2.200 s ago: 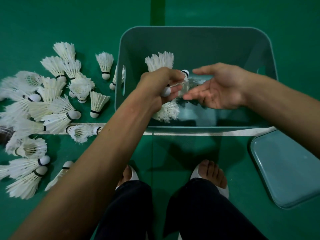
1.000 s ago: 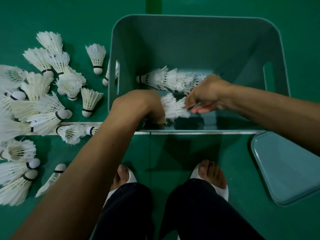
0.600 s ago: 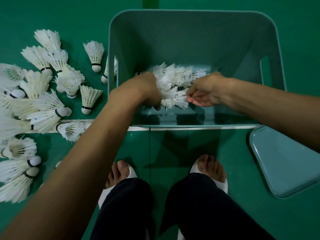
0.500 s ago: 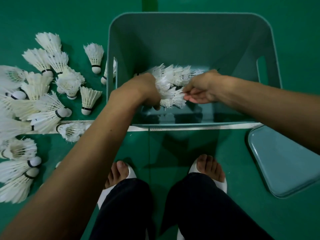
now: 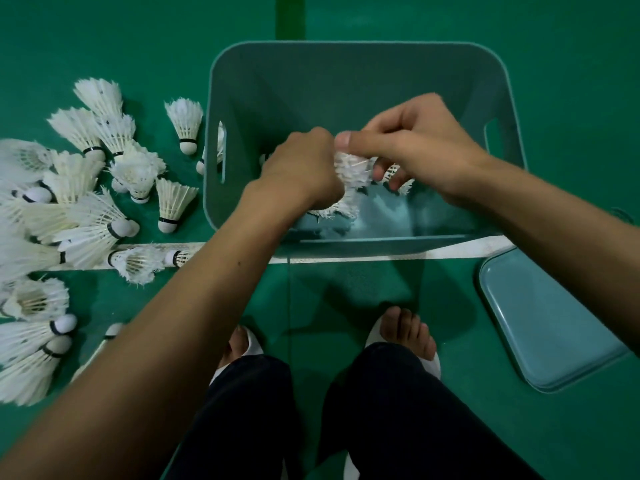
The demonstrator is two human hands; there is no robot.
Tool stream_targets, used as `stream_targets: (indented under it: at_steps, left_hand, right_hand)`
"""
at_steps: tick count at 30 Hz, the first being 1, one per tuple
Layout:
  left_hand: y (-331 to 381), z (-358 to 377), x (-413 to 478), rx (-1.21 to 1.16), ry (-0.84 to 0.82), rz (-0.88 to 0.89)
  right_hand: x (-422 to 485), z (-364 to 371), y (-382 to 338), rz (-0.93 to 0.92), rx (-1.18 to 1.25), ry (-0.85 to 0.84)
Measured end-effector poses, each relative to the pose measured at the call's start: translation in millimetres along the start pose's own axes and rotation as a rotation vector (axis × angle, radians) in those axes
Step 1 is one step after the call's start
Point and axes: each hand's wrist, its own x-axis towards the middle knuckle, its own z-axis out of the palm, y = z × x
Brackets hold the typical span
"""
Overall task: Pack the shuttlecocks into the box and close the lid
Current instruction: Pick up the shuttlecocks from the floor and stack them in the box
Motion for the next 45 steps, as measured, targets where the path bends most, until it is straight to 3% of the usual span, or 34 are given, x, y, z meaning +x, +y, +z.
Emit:
stream_targets:
  at_steps: [5,9,12,19,24,29,32,37,39,43,45]
  left_hand:
    - [-2,-1,-3,-0.054,-0.096,0.069]
    - [-21,-8,-5,0.113,-0.097,-0.002]
    - [-25,-12,-5,0.231,-0.242,-0.067]
    - [-34,-10,2,0.287,-0.381,-0.044]
    - [-37,-8,7,0.253,-0.389,-0.051]
    - [-37,-11,9,0.230,-0.381,-0.055]
    - [-38,-12,9,0.225,-0.376,-0.057]
    - [-35,-15,13,0.219,-0.370,-0.075]
    - [-33,-14,15,0.217,-0.374,-0.084]
    - [-35,-12,15,0.214,-0.380,-0.093]
    - [-37,-13,15,0.221,-0.369,-0.088]
  right_hand:
    - [10,-3,4,0.141,-0.023,0.024]
    - [25,-20,24,0.305,-0.417,0.076]
    - [33,-17,34,0.395,-0.638,0.054]
    - [33,-27,26,0.451,-0.476,0.079]
    - [29,-16,21,0.264,-0.900,0.263]
    - [50,23,44,0.344,-0.489,0.176]
    - [69,33,51,0.500,-0.193,0.139]
    - [88,31,61,0.605,0.010,0.257]
    - [87,30,66,0.573,-0.047,0.258]
    - [74,10,60,0.189,-0.694,0.187]
    - [66,-4,54,0.081,-0.837,0.229]
